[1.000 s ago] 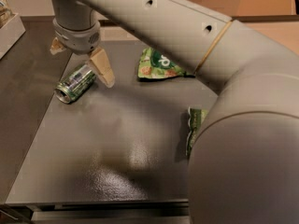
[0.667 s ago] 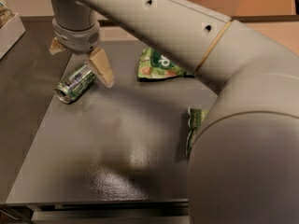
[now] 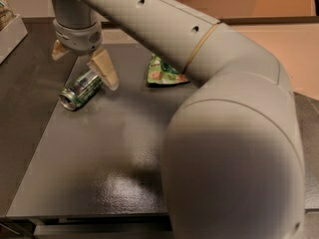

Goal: Place green can upright

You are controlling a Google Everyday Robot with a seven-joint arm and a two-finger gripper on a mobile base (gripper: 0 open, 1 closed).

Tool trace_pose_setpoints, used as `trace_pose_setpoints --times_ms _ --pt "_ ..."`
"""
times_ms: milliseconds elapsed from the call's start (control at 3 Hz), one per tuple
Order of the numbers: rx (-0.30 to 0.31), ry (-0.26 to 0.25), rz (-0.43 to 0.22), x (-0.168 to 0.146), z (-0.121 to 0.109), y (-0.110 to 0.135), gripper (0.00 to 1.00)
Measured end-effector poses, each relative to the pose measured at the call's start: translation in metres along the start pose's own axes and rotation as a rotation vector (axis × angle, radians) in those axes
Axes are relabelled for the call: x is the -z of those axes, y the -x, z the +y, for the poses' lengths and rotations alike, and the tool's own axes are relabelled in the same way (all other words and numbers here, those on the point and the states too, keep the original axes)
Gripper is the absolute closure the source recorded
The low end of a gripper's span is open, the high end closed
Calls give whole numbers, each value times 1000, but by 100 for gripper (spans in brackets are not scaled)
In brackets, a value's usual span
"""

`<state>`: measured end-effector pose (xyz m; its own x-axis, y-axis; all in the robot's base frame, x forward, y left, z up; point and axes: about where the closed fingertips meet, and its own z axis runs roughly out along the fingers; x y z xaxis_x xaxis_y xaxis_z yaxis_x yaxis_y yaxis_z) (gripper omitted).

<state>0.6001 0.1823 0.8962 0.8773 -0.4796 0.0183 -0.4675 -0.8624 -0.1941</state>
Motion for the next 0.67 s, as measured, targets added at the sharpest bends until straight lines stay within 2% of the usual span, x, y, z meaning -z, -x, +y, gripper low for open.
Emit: trace_pose_setpoints --times_ms 667 --pt "18 28 -43 -17 -22 3 0"
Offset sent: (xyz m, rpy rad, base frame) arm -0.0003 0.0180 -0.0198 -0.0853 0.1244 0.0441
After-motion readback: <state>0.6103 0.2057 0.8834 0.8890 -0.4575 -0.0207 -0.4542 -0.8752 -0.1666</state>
